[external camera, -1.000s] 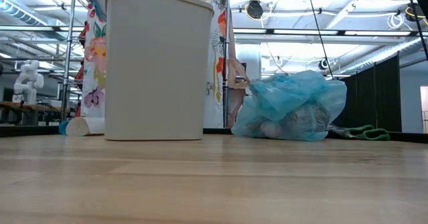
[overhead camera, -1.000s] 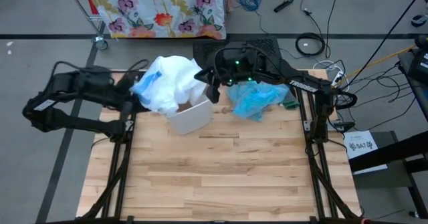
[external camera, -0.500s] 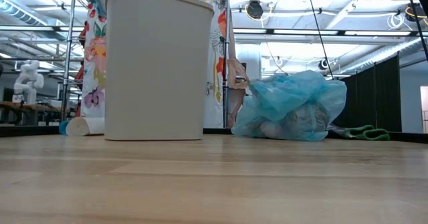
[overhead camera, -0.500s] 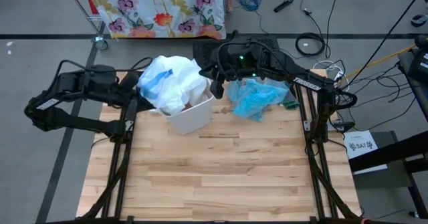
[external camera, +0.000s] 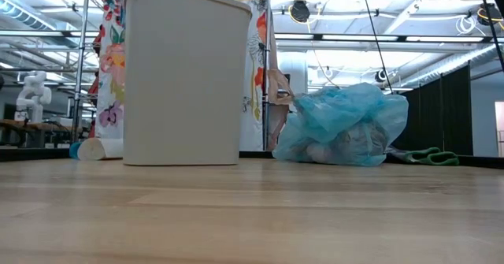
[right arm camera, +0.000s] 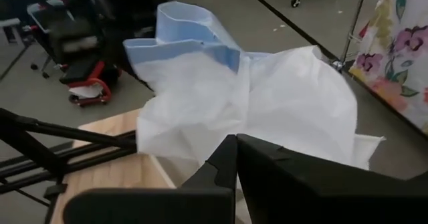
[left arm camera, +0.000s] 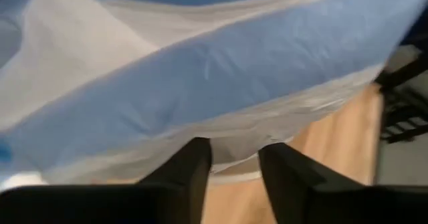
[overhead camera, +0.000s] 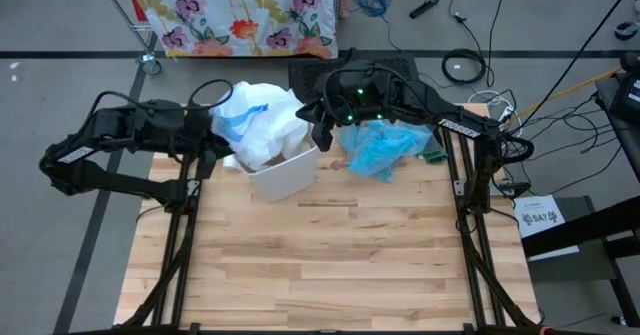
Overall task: Place trash/remove bag and relplace
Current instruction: Put the white trash bag into the white trash bin
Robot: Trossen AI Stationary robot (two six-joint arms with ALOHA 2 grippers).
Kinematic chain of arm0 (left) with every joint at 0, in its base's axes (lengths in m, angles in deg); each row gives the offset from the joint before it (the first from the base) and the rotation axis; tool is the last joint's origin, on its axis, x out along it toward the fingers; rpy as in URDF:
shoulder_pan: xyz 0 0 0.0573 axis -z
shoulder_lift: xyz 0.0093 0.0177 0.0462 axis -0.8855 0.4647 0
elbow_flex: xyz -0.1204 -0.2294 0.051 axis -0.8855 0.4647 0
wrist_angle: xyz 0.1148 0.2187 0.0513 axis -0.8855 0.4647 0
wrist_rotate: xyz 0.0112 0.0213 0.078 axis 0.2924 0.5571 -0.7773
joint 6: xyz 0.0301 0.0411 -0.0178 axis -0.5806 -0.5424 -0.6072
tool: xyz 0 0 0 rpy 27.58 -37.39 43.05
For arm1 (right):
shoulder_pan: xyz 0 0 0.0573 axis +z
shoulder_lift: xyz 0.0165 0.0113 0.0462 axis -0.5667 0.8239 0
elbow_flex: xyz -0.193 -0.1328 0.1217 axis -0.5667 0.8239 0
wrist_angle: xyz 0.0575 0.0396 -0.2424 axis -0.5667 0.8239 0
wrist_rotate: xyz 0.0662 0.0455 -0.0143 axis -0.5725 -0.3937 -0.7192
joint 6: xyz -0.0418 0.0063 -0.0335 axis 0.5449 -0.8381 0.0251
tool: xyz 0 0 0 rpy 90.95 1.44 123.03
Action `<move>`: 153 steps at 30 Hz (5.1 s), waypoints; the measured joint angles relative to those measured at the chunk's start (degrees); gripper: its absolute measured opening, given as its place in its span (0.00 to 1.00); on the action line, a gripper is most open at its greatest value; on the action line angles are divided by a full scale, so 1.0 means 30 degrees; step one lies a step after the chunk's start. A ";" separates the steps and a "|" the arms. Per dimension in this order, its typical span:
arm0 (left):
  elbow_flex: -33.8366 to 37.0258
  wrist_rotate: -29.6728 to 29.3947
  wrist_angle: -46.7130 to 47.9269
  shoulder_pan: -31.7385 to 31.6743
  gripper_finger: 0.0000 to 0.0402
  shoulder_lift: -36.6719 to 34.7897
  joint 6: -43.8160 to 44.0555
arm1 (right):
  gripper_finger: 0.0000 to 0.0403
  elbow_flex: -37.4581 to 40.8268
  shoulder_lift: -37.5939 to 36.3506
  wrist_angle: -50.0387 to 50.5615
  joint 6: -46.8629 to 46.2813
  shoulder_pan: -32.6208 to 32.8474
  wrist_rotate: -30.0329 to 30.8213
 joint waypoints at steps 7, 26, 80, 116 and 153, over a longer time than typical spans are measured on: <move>-0.0007 0.0830 0.2177 0.0000 0.50 0.0182 -0.0322 | 0.00 0.0000 0.0000 -0.0831 -0.0488 0.0485 0.0125; -0.0372 0.0231 0.2462 0.0007 0.51 -0.5483 0.1169 | 0.00 0.0000 0.0015 -0.1450 -0.2846 0.0757 0.1744; 0.2455 -0.4706 -1.2136 0.0022 0.01 0.0478 0.5155 | 0.00 0.0000 0.0015 0.3279 0.6190 0.0517 0.3564; 0.2302 -0.2502 -1.3083 0.4394 0.00 0.0142 0.5024 | 0.00 -0.0007 -0.0554 0.1483 0.7845 -0.0296 0.0299; -0.1268 -0.7132 -0.0149 0.4386 0.00 -0.0762 -0.5012 | 0.00 -0.0007 0.1390 -0.2320 -0.0029 0.0428 0.1703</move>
